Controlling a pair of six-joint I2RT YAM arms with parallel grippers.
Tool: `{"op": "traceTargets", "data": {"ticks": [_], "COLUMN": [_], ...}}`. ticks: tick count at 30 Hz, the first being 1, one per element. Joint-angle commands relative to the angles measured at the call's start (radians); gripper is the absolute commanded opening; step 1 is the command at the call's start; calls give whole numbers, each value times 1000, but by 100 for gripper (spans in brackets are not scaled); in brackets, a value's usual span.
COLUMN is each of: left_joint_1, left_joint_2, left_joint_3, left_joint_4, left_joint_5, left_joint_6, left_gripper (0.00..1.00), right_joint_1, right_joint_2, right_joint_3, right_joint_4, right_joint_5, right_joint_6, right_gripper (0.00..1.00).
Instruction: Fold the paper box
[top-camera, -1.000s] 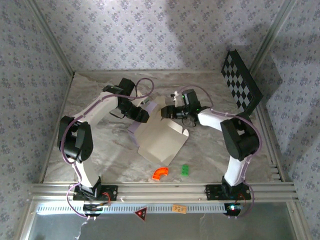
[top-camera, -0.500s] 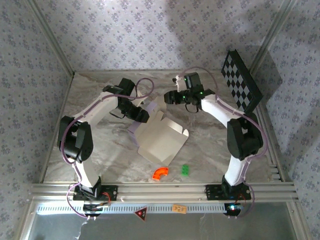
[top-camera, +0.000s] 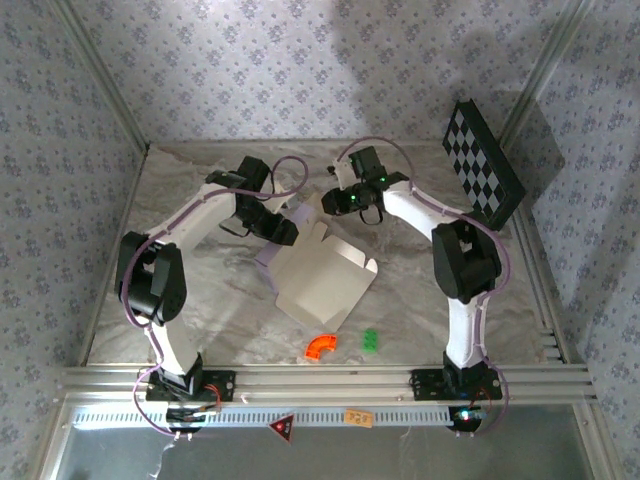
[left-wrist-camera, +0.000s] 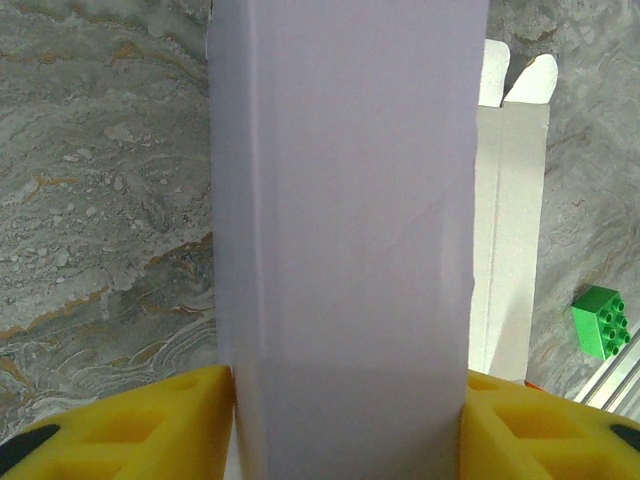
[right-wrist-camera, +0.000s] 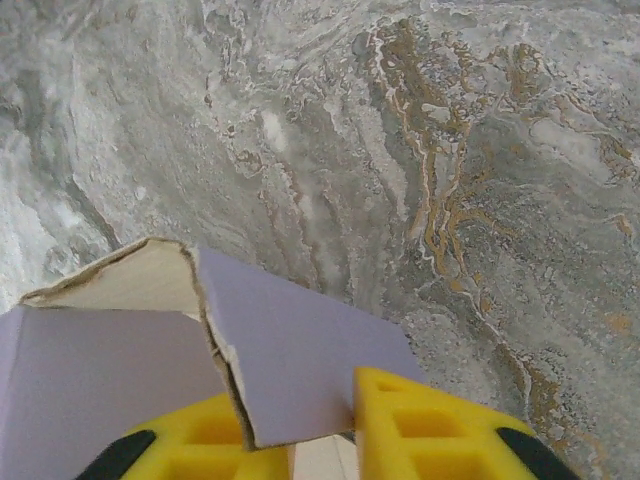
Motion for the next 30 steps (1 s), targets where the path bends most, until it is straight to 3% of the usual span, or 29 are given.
{"op": "traceTargets", "data": {"ticks": [1, 10, 18, 22, 30], "left_joint_1": [-7, -15, -31, -32, -33], "left_joint_2": [24, 32, 28, 26, 22], "left_joint_3": [23, 20, 9, 5, 2], "left_joint_4": [-35, -37, -30, -27, -34], "left_joint_5": [-12, -33, -72, -88, -116], "left_joint_6": [1, -8, -17, -28, -37], "left_gripper": [53, 53, 52, 51, 50], "right_joint_1": [18, 65, 102, 115, 116], "right_joint_2": [-58, -103, -140, -158, -173], "right_joint_3": [28, 24, -7, -32, -55], "right_joint_4": [-50, -92, -81, -64, -91], "right_joint_5": [55, 141, 221, 292, 439], "right_joint_6": [-26, 46, 211, 323, 402], "right_gripper": [17, 11, 9, 7, 2]}}
